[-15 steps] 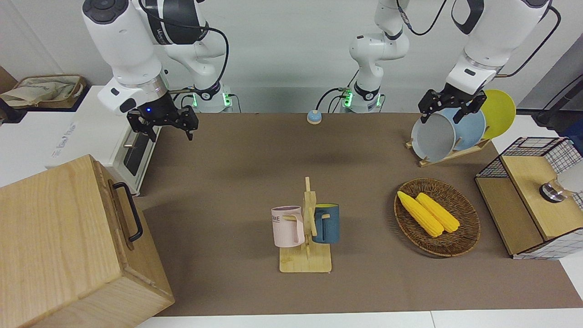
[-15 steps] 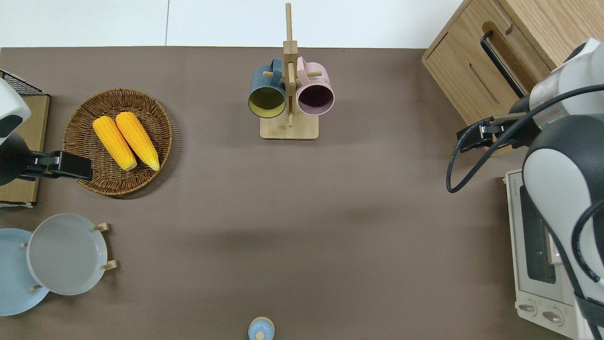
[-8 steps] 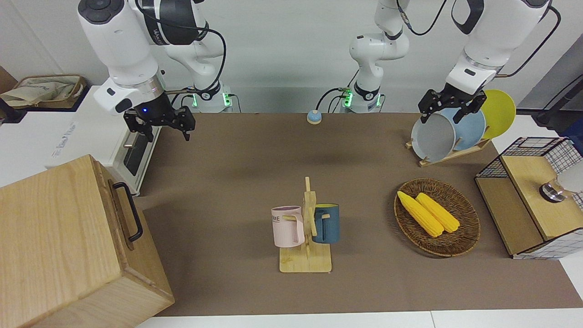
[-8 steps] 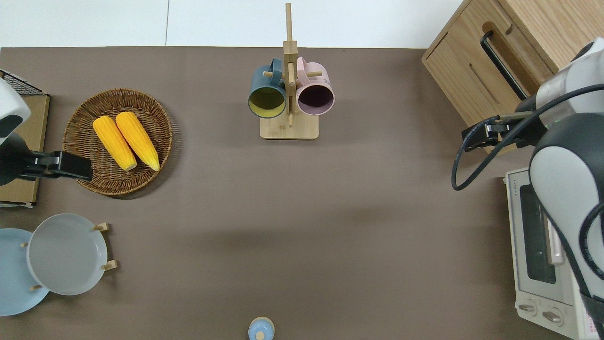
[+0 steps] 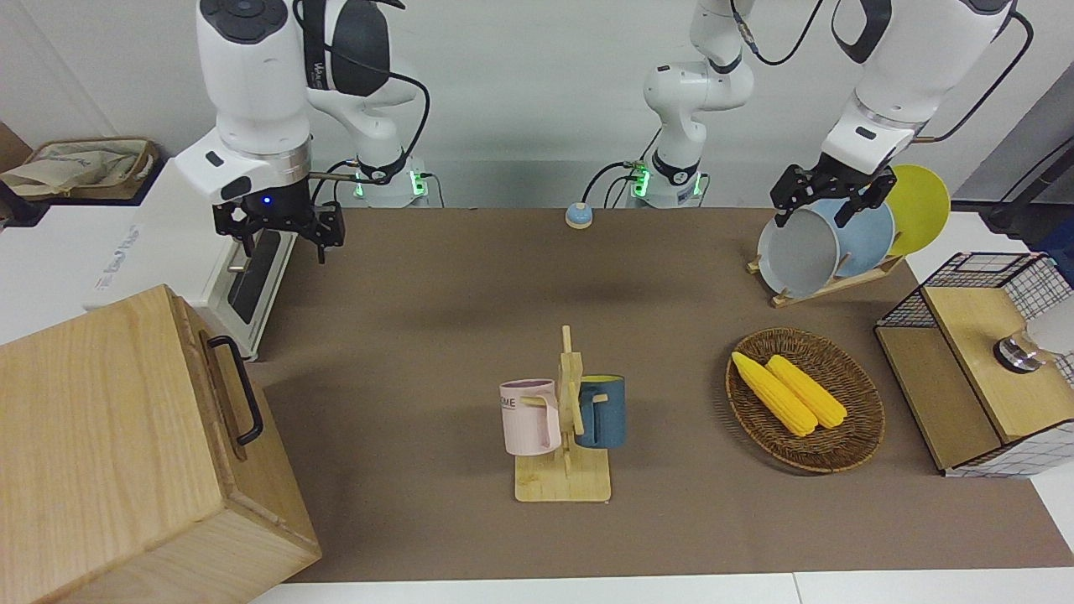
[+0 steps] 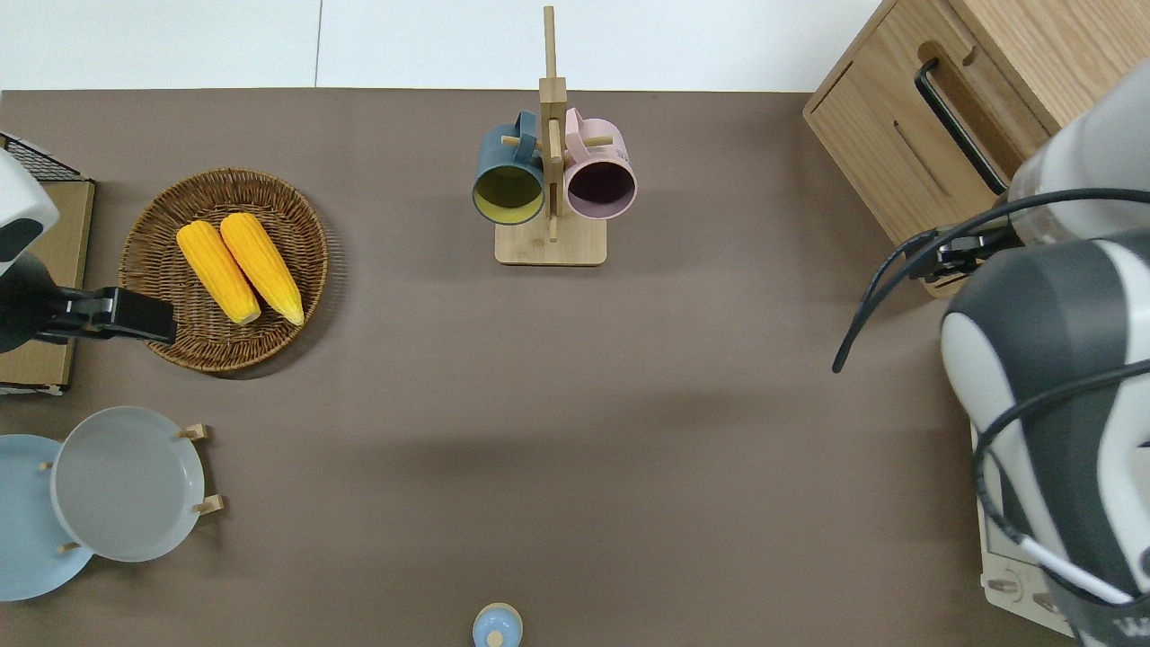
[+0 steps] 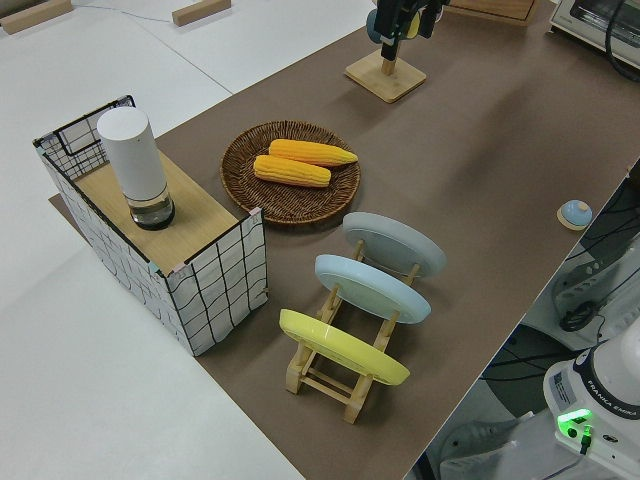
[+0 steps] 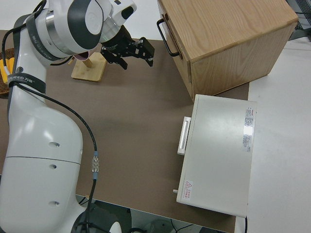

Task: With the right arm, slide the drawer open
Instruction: 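Reach the right gripper to the drawer's black bar handle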

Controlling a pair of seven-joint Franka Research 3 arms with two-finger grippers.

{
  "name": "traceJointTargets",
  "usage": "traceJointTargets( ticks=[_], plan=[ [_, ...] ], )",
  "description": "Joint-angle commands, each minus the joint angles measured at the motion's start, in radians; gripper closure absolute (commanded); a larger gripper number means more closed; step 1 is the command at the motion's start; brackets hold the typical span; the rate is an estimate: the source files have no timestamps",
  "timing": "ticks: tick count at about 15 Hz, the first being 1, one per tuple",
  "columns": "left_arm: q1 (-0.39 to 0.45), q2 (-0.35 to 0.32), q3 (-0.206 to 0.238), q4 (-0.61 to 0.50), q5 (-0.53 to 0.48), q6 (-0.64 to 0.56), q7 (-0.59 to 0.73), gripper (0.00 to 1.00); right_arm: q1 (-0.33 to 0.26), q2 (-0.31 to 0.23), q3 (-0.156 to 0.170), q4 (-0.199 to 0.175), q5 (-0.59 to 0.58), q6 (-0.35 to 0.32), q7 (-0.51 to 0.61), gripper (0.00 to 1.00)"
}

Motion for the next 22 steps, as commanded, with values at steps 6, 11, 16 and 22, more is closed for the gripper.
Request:
traceJointTargets(
  ticks=[6,11,16,22],
  plan=[
    [0.004,0.011,-0.006,0.026,0.017,-0.02,0.01,0.01,0.054,0.01,0.102,-0.028,-0.357,0.078,0.067,0.013],
    [0.004,0.011,-0.006,0.026,0.017,-0.02,0.01,0.01,0.083,0.041,0.15,-0.125,-0.573,0.199,0.157,0.013],
    [0.004,0.011,-0.006,0.026,0.017,-0.02,0.01,0.01,0.095,0.101,0.15,-0.211,-0.82,0.272,0.205,0.013],
    [0.004,0.011,-0.006,0.026,0.017,-0.02,0.01,0.01,0.079,0.173,0.144,-0.28,-1.098,0.289,0.219,0.013]
  ],
)
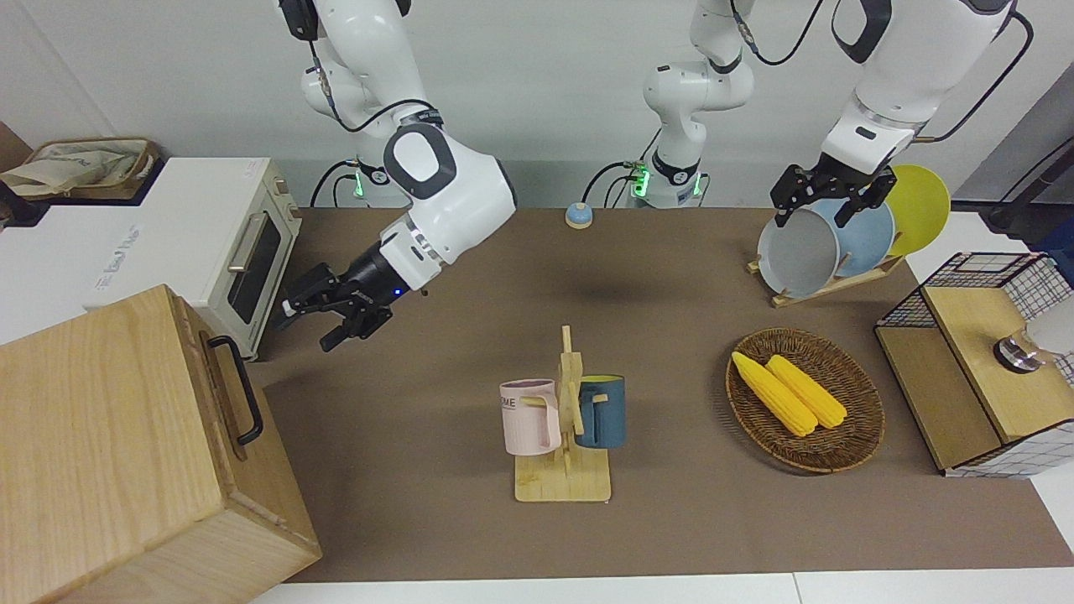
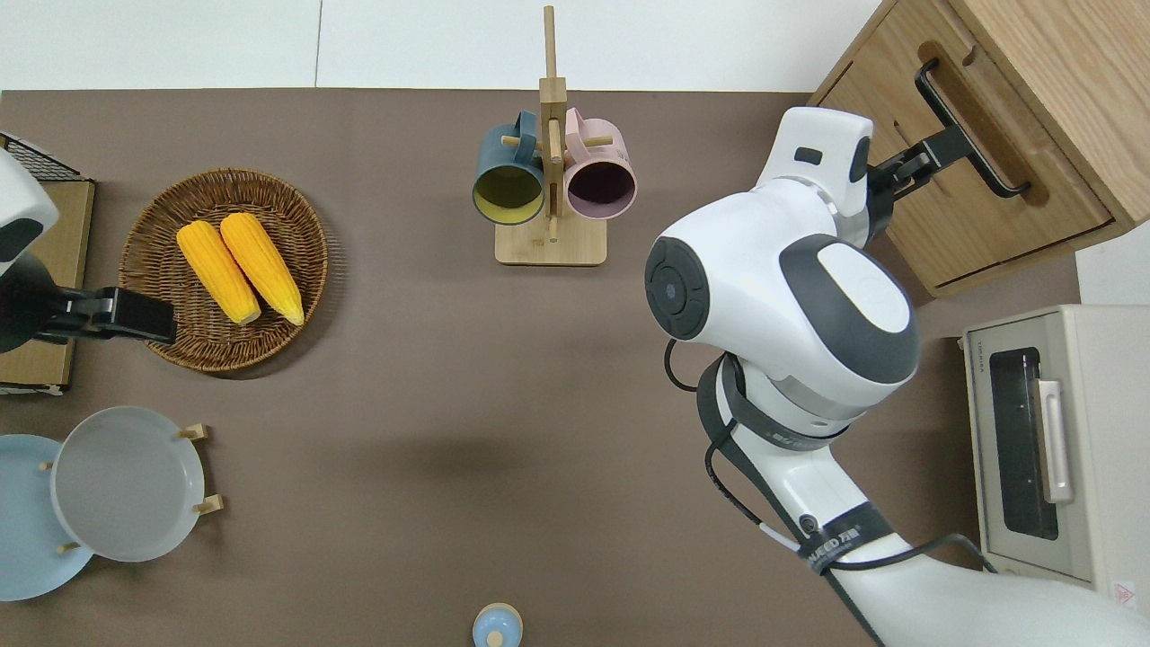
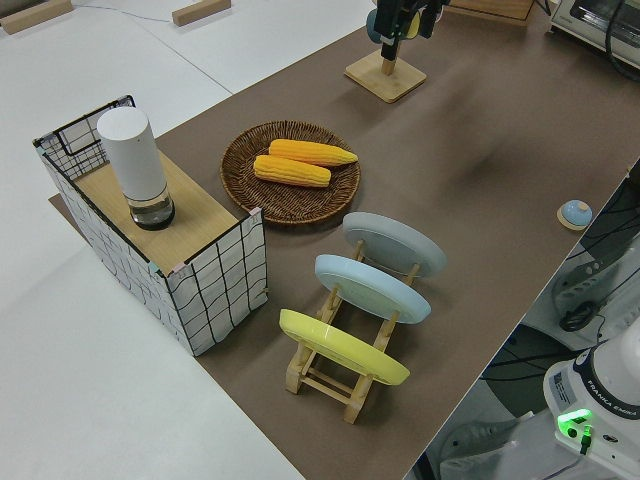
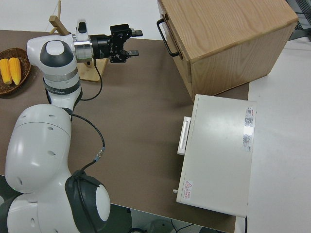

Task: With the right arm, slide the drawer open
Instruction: 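Reach the right gripper to the drawer's black bar handle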

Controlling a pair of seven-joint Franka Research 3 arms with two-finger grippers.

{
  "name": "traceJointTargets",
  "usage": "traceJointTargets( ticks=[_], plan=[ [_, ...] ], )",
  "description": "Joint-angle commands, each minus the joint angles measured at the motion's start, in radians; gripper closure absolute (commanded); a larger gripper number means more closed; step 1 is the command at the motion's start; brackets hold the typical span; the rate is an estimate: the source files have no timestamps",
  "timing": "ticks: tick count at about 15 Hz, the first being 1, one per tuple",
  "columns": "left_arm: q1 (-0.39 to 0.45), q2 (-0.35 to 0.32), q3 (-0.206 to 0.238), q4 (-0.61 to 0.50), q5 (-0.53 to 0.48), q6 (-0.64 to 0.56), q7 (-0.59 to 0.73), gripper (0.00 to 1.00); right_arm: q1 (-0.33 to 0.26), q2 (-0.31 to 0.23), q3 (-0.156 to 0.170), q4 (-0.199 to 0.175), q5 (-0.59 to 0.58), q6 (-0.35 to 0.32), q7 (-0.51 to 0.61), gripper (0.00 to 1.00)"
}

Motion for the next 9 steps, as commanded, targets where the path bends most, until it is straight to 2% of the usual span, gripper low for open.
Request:
traceJointTargets(
  ticks=[1,4,7,9],
  plan=[
    [0.004,0.011,-0.006,0.026,0.017,-0.02,0.01,0.01,-0.022,0.028,-0.009,-0.036,-0.116,0.028,0.02,0.013],
    [0.004,0.011,-0.006,0.024,0.017,-0.02,0.01,0.01,-0.035,0.072,-0.037,-0.036,-0.212,0.027,0.068,0.019],
    [0.004,0.011,-0.006,0.026,0.017,-0.02,0.01,0.01,-0.038,0.095,-0.066,-0.034,-0.252,0.027,0.083,0.021],
    [0.004,0.011,-0.006,0.026,0.017,-0.02,0.01,0.01,-0.036,0.109,-0.078,-0.033,-0.286,0.024,0.175,0.025]
  ],
)
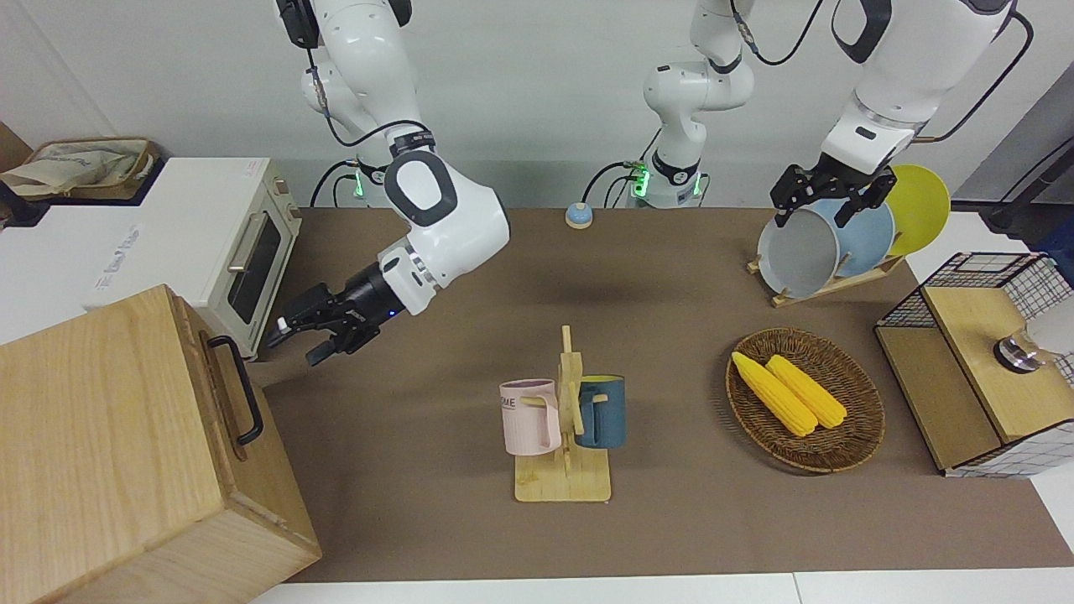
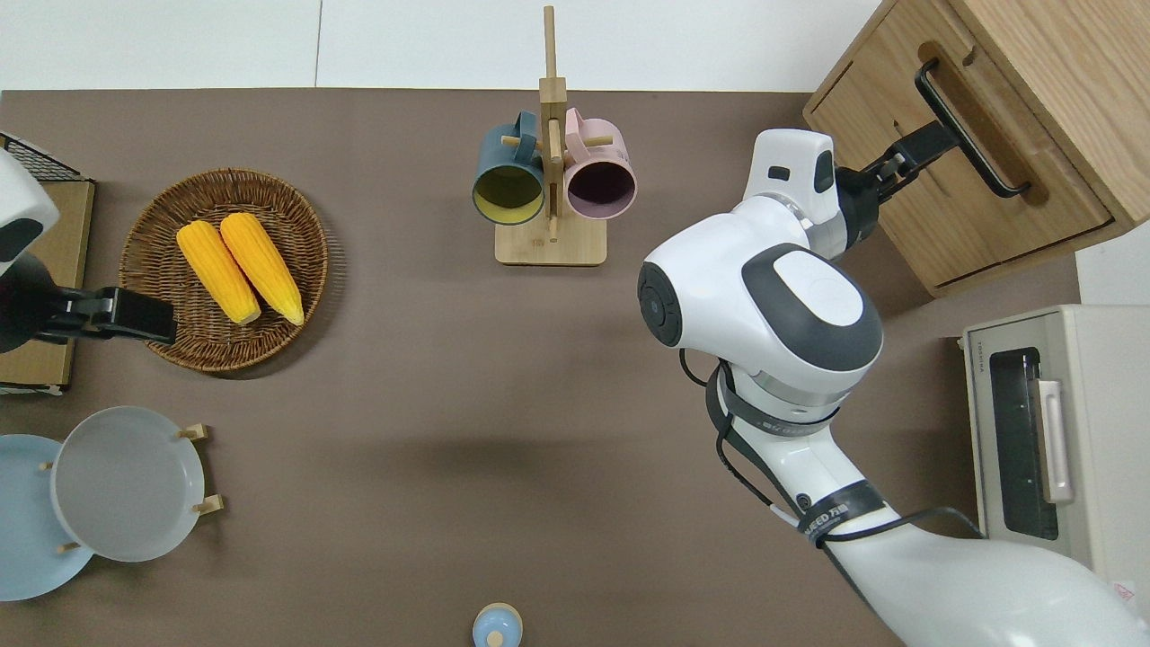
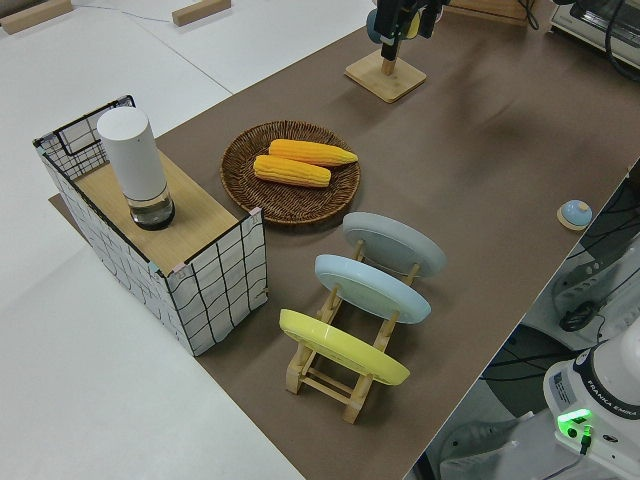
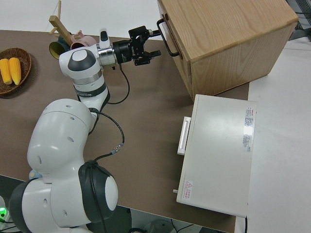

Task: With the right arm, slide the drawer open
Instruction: 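Reach the right gripper to the drawer's black bar handle, then close the right gripper on the black drawer handle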

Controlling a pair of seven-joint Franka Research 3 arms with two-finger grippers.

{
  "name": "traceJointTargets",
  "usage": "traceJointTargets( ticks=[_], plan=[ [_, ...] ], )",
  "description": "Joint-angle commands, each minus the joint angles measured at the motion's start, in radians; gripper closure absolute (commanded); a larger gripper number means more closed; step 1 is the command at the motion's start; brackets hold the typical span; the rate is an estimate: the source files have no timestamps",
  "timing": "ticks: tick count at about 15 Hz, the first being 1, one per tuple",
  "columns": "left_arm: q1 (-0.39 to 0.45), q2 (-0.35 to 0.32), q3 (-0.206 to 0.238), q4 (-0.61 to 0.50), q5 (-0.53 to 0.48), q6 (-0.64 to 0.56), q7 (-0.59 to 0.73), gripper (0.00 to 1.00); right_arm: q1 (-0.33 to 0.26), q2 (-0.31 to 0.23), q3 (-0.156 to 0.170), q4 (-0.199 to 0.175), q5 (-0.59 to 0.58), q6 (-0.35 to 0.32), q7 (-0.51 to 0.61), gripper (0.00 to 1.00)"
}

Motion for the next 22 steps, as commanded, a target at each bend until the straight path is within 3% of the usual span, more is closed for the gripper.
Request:
traceJointTargets(
  ticks=[1,3,5,8,11,12,18,22],
  plan=[
    [0.004,0.011,-0.006,0.026,0.017,-0.02,0.01,0.01,-0.01,0.019,-0.01,-0.008,-0.074,0.012,0.139,0.025],
    [0.004,0.011,-0.006,0.026,0.017,-0.02,0.01,0.01,-0.008,0.021,-0.01,-0.008,-0.08,0.01,0.146,0.042],
    [0.004,0.011,-0.006,0.024,0.017,-0.02,0.01,0.01,-0.007,0.021,-0.01,-0.008,-0.086,0.001,0.135,0.271],
    [0.004,0.011,-0.006,0.026,0.017,-0.02,0.01,0.01,-0.002,0.021,-0.012,-0.009,-0.086,-0.002,0.117,0.711],
    [0.004,0.011,-0.006,0.026,0.017,-0.02,0.01,0.01,-0.002,0.02,-0.012,-0.008,-0.094,-0.022,0.086,0.962],
    [0.004,0.011,-0.006,0.026,0.017,-0.02,0.01,0.01,0.001,0.021,-0.012,-0.008,-0.098,-0.031,0.084,0.998],
    [0.004,0.011,-0.006,0.024,0.017,-0.02,0.01,0.01,0.013,0.02,-0.01,-0.006,-0.1,-0.065,0.063,1.0],
    [0.004,0.011,-0.006,0.026,0.017,-0.02,0.01,0.01,0.065,0.02,-0.007,-0.006,-0.091,-0.141,0.051,1.0]
  ],
)
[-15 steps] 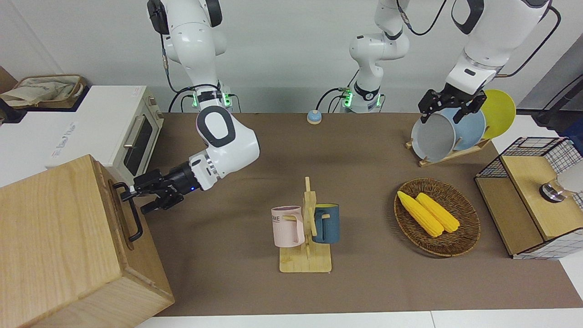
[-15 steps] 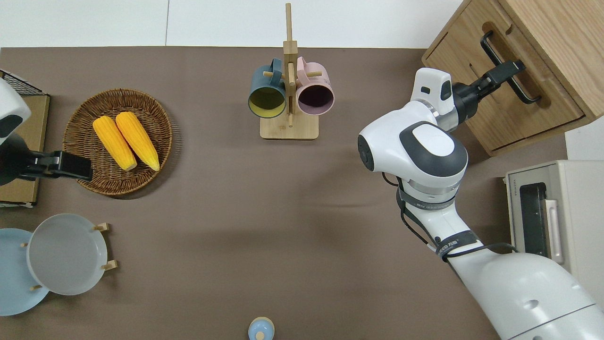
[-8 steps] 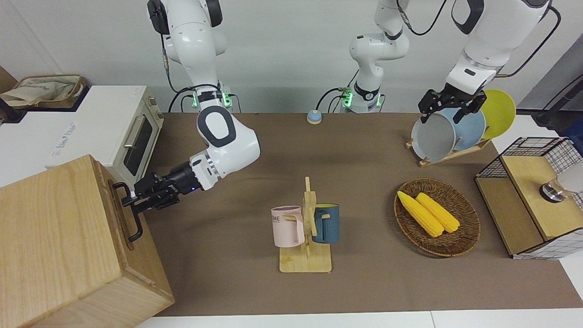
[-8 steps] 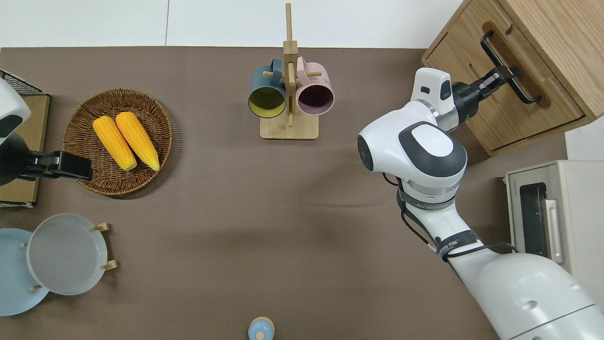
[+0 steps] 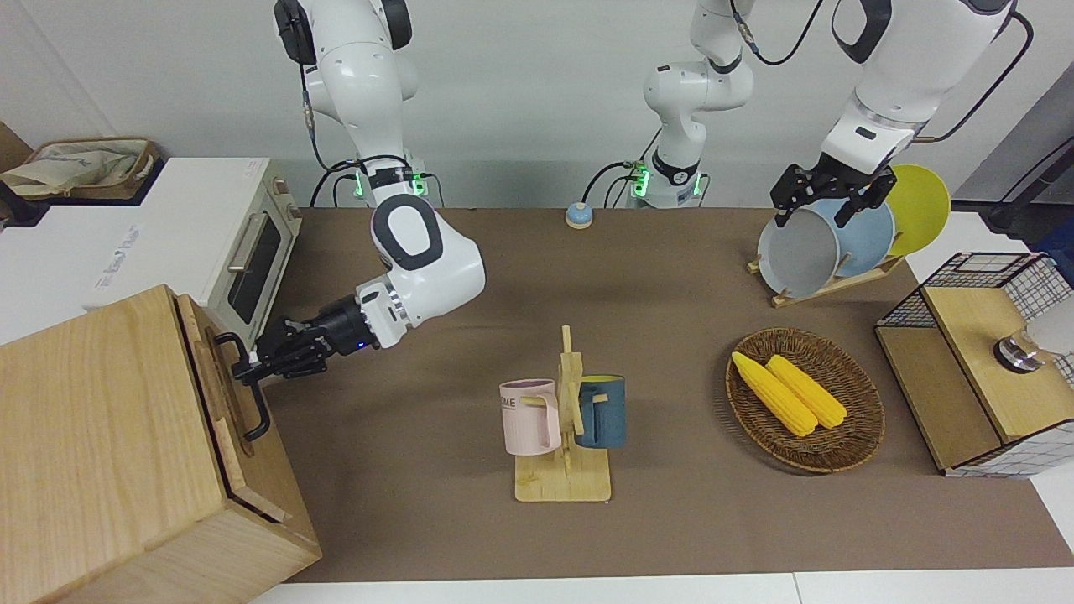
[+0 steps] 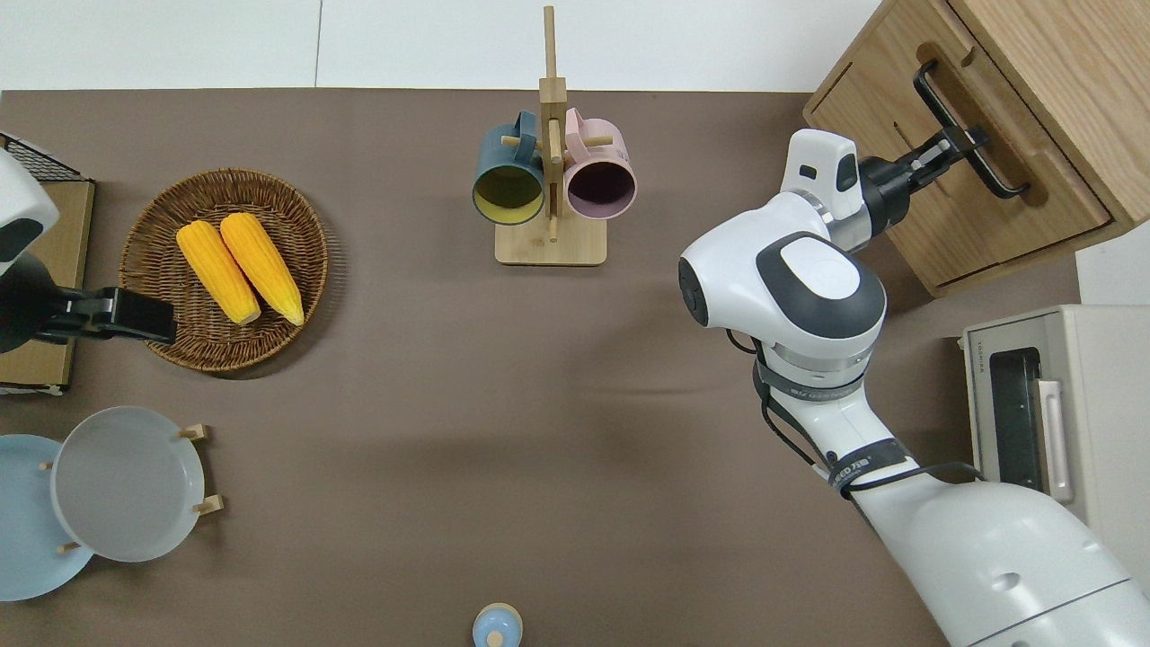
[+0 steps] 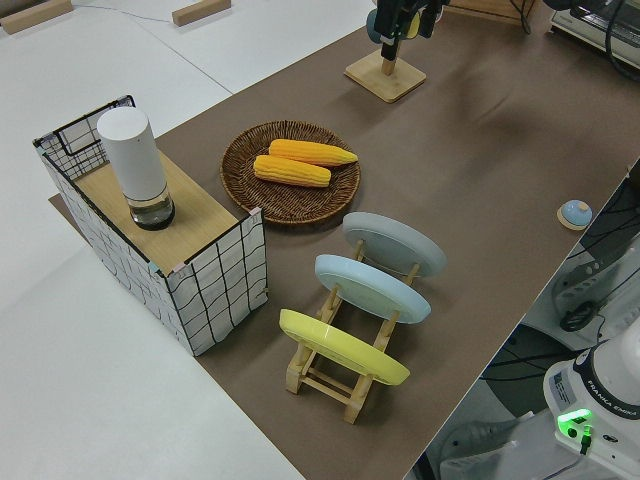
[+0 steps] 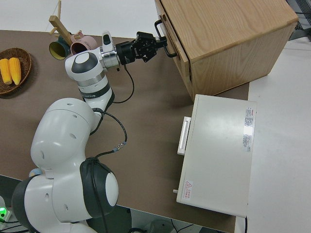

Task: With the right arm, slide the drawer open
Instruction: 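Pull the drawer handle toward the robot with the right gripper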

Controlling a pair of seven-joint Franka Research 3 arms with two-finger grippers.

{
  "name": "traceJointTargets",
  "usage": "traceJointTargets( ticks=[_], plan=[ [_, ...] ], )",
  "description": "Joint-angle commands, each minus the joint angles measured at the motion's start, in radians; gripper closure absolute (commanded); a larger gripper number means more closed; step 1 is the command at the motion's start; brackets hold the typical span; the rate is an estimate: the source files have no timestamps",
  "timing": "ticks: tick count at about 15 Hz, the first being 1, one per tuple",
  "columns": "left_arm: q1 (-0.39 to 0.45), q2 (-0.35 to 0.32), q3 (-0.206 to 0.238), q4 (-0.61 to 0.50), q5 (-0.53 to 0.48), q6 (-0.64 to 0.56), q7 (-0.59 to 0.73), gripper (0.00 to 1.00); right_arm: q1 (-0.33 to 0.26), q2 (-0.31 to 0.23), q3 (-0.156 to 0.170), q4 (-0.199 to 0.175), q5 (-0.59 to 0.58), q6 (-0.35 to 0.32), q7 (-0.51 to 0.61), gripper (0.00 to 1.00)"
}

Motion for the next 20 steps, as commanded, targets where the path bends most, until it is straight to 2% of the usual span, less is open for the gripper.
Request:
traceJointTargets(
  ticks=[1,4,12,20],
  plan=[
    [0.004,0.011,-0.006,0.026,0.017,-0.02,0.01,0.01,0.06,-0.008,0.002,-0.006,-0.013,-0.103,-0.06,1.0],
    [0.004,0.011,-0.006,0.026,0.017,-0.02,0.01,0.01,0.105,-0.006,0.01,-0.006,0.004,-0.176,-0.06,1.0],
    [0.004,0.011,-0.006,0.026,0.017,-0.02,0.01,0.01,0.257,-0.008,0.01,0.002,0.098,-0.317,-0.06,1.0],
    [0.004,0.011,-0.006,0.026,0.017,-0.02,0.01,0.01,0.358,-0.008,0.002,0.022,0.161,-0.387,-0.06,1.0]
  ],
)
